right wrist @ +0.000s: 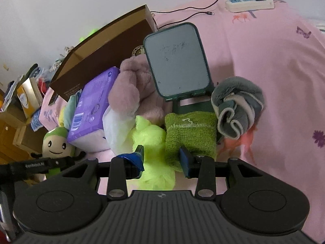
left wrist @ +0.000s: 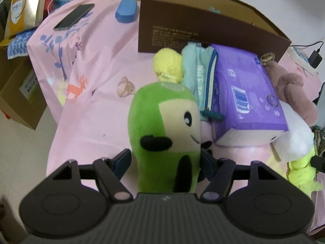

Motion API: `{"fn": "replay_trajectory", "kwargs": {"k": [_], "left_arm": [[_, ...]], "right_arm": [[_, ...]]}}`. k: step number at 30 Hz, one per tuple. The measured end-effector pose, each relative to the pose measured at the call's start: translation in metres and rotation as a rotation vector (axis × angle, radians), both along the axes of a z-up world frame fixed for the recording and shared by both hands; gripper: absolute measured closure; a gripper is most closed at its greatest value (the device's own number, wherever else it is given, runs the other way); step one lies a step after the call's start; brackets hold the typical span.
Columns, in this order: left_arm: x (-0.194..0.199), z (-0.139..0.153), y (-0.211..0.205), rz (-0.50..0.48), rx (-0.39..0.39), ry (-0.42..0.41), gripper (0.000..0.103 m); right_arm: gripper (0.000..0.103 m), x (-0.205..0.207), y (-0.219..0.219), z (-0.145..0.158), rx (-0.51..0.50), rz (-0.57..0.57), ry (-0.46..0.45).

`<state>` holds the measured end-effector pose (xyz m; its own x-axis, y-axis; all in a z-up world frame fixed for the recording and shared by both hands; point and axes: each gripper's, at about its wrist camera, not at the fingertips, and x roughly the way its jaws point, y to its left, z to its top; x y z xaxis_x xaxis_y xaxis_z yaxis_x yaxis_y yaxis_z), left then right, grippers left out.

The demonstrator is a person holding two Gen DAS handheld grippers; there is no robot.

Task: Organize soft objects
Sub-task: 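Close the left tool on the green cartoon plush while the right tool grasps the lime-green plush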

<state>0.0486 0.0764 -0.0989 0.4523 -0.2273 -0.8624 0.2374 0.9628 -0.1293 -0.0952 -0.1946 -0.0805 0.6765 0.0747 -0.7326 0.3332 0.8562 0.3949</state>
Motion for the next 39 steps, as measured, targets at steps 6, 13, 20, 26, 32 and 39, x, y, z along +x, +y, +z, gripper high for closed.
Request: {"fn": "replay_trajectory", "kwargs": {"k": [6,13,20,26,32,39], "left_arm": [[-0.001,0.003,0.0,0.001,0.009,-0.022,0.033],[0.002,0.0,-0.001,0.002,0.007,-0.015,0.032],[0.003,-0.001,-0.005,-0.012,0.028,-0.031,0.035],[0.005,-0.001,-0.007,-0.018,0.036,-0.034,0.035],[0.007,-0.005,-0.009,-0.013,0.05,-0.022,0.035],[0.008,-0.003,-0.011,-0.008,0.062,-0.019,0.037]], "right_arm": [[0.081,-0.006,0.008,0.02,-0.1,-0.002,-0.138],[0.081,0.013,0.017,0.0,-0.102,0.071,-0.008],[0.078,0.018,0.015,-0.01,-0.062,0.084,-0.013],[0.075,0.017,0.014,-0.014,-0.035,0.091,-0.022],[0.074,0.017,0.013,-0.015,-0.021,0.094,-0.016],[0.075,0.018,0.008,-0.015,0.019,0.116,0.011]]}}
